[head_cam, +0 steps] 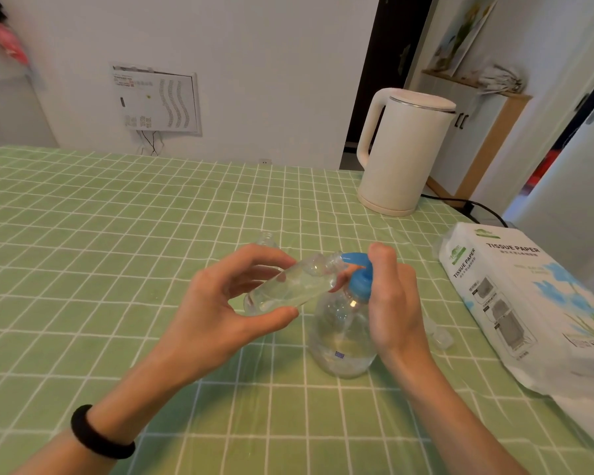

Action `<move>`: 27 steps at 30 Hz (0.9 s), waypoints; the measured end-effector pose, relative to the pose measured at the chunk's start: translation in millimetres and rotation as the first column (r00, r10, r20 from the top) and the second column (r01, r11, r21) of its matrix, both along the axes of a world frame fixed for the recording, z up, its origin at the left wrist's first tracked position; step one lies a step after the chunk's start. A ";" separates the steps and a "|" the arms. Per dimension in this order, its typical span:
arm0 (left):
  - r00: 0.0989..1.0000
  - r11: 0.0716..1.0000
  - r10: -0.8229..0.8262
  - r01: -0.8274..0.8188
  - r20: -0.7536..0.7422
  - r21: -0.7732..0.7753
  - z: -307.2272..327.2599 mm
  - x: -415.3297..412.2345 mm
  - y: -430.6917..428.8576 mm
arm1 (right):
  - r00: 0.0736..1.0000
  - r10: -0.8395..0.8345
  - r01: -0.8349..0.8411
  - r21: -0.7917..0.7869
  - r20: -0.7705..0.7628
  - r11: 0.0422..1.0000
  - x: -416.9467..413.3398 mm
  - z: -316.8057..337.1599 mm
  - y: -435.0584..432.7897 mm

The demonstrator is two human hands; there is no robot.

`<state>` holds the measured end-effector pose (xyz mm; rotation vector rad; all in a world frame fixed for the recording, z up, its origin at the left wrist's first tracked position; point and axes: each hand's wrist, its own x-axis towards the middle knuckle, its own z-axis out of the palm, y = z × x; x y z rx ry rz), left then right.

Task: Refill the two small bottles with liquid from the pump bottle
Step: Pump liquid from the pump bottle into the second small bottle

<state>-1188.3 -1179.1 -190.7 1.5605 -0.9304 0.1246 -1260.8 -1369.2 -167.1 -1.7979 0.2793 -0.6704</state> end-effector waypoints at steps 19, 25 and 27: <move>0.999 1.000 0.007 -0.007 -0.040 -0.007 -1.7 1.6 3.1 | 1.000 0.016 -0.017 0.015 0.008 1.000 -0.4 -2.0 -1.6; 0.999 1.000 0.003 -0.004 -0.035 -0.006 -1.7 1.5 2.0 | 1.000 -0.016 0.015 0.029 0.022 0.999 -0.7 -3.9 0.9; 0.999 1.000 0.001 -0.001 -0.033 -0.011 -1.1 1.3 1.8 | 1.000 -0.017 0.016 0.024 0.023 1.000 -1.1 -3.5 0.7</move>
